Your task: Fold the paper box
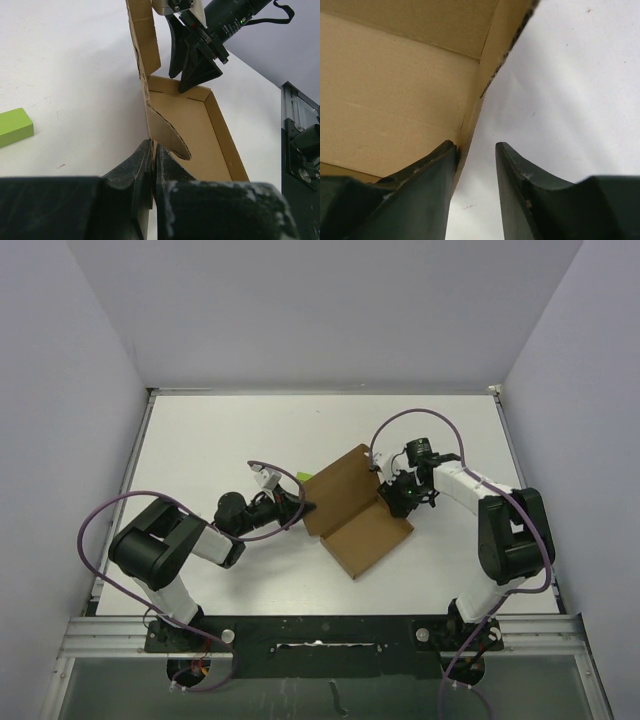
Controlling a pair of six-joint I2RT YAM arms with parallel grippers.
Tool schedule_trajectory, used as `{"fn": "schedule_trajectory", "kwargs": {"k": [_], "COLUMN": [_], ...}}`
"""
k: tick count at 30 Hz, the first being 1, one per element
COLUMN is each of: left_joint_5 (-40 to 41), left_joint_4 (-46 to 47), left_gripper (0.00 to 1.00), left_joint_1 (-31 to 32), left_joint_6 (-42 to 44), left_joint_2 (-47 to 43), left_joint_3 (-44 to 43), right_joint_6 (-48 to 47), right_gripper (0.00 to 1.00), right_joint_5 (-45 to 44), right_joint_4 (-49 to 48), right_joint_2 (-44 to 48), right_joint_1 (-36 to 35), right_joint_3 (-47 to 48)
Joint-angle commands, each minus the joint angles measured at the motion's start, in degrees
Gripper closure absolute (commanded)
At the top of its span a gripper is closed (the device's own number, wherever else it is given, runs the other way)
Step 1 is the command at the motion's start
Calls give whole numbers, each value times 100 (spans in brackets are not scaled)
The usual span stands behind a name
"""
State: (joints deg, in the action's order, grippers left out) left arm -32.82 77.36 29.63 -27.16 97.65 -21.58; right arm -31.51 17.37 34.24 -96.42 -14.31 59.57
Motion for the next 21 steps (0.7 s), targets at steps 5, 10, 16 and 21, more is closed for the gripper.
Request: {"fn": "schedule_trajectory", "kwargs": {"k": [5,10,16,21], "left_joint_5": [-1,3,4,4], "left_joint_4": [813,824,816,810], "left_gripper": [100,100,100,100], "left_joint_1": [-10,-10,-12,-10], "left_joint_6": [149,138,141,141], "left_joint_2": [-201,-207,-256,-266], "left_joint_3": [-162,-171,-162,-179], "right_joint_6": [-330,-317,-97,71], "right_gripper": [57,61,79,95], "right_joint_5": [200,43,-569,-1038], "right_joint_4": [393,409,129,-55], "right_joint_2": [377,262,92,81], "right_joint_1": [-47,-76,-268,-353], "right_joint_3": [-181,-208,-235,-253]}}
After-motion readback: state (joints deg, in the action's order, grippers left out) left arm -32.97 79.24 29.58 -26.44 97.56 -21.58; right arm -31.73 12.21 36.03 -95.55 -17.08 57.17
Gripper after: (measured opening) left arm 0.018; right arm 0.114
